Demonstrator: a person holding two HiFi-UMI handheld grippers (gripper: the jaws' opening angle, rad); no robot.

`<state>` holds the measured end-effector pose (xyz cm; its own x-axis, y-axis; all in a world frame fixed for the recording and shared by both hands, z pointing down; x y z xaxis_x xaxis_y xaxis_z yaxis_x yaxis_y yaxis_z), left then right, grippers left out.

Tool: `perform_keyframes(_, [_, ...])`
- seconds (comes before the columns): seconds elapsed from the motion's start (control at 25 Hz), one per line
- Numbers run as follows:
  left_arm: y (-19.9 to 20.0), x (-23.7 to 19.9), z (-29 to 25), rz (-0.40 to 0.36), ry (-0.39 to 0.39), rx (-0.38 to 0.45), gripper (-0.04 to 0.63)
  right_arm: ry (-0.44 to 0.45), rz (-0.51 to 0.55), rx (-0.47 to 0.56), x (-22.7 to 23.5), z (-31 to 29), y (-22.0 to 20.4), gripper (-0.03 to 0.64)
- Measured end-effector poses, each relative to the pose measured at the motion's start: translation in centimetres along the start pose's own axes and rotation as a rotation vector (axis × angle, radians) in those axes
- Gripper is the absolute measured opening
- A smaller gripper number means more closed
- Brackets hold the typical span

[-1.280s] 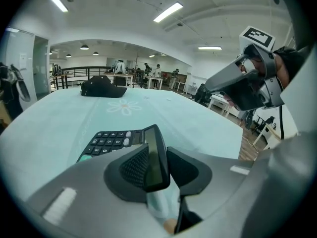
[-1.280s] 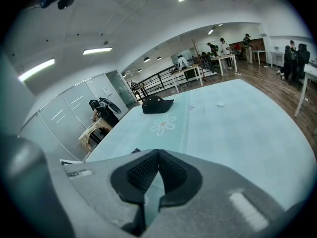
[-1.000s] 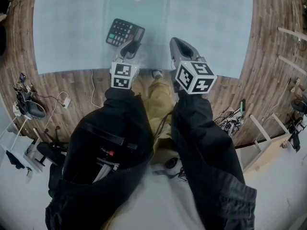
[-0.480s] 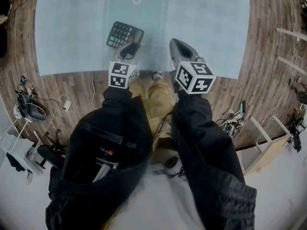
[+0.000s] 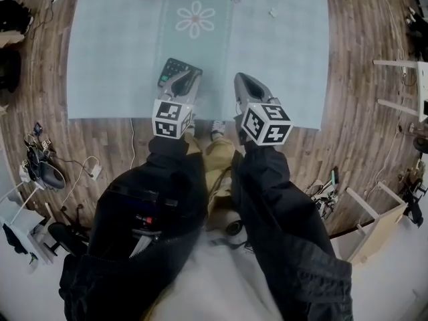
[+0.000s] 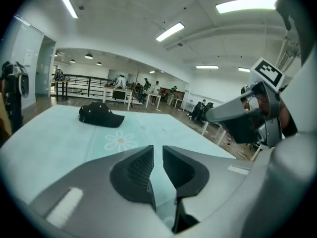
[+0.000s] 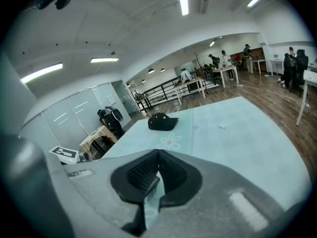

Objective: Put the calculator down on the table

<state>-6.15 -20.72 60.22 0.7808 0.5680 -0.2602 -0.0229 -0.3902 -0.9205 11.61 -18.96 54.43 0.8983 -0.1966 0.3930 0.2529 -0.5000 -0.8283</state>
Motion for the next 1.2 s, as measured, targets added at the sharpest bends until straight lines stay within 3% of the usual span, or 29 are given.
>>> perform_keyframes(0.16, [5.3, 0.9, -0.7, -0.015, -0.028, 0.116, -0.002, 0.035, 0.035, 0.064, -0.6, -0.3, 2.9, 0.002])
perform_keyframes(0.36, [12.7, 2.6, -1.0, -0.07, -0.092, 0.278, -0.002, 0.088, 0.107, 0.191, -2.0, -0.2, 8.3, 0.002])
perform_keyframes(0.56, [18.3, 4.7, 0.1, -0.121, -0.114, 0.367, -0.002, 0.119, 0.147, 0.266, -3.9, 1.7, 11.8, 0.002])
perform_keyframes(0.96, [25.5, 5.9, 1.3, -0.174, -0.128, 0.474, -0.002, 0.173, 0.207, 0.434, -6.9, 2.6, 18.1, 0.002])
perform_keyframes(1.2, [27.8, 6.5, 2.0, -0.157, -0.13, 0.513, -0.002, 0.191, 0.244, 0.51, -7.8, 3.9, 20.6, 0.002])
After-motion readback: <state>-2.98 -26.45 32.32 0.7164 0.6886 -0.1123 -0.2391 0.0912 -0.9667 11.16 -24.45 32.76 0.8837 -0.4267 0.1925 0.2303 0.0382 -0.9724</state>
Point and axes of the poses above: the fingertips, and each gripper's own axes: z backward along the fingers, x to its right, y out of its top, the point moved 7 cm from there along z, backward along the fingers, and after that the axes turned 11 degrees about x, right-handed, at the moved point
